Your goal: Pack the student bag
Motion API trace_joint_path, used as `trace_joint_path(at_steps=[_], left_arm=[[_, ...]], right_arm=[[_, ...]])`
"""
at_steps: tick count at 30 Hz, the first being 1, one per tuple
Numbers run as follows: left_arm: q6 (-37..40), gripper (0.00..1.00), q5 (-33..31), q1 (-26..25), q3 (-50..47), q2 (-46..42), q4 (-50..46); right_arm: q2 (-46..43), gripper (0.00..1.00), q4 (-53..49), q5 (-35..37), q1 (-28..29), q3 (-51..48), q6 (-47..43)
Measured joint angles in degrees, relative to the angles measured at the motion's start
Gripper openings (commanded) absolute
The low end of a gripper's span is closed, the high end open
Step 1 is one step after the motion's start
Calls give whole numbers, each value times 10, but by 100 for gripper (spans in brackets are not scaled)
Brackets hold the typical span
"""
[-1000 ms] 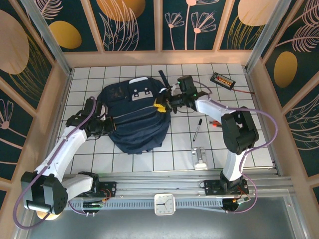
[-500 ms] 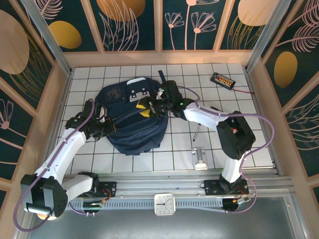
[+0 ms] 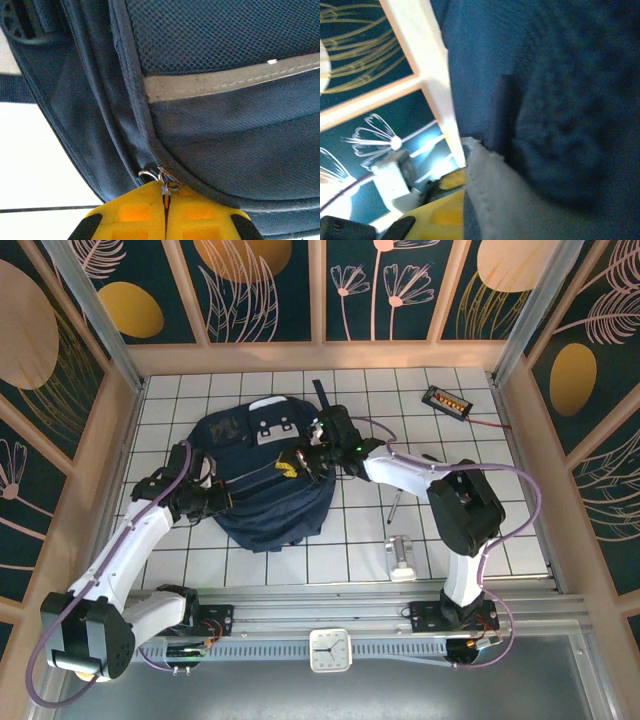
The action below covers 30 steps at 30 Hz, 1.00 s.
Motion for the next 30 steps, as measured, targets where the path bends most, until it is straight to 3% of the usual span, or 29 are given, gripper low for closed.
trace_joint_path(at_steps=[10,19,20,23,25,30], left_arm=[[80,0,7,-15,100,78,-29],[84,5,-27,-18,117,138,-35],[83,9,-30,-18,117,146,-34],[76,38,-53,-19,122,154,-36],[68,48,-93,-13,133,153,-50],[64,87,-121,7,169,97,-52]], right_arm=[[33,0,-222,-98,-84,102,-270],[62,0,-297,-123,-92,143,-400],[62,0,-297,-123,-92,143,-404],[62,0,-292,-123,-93,142,-400],[61,0,-285,-124,-98,140,-382],[43,0,-210,-125,-117,100,-276]])
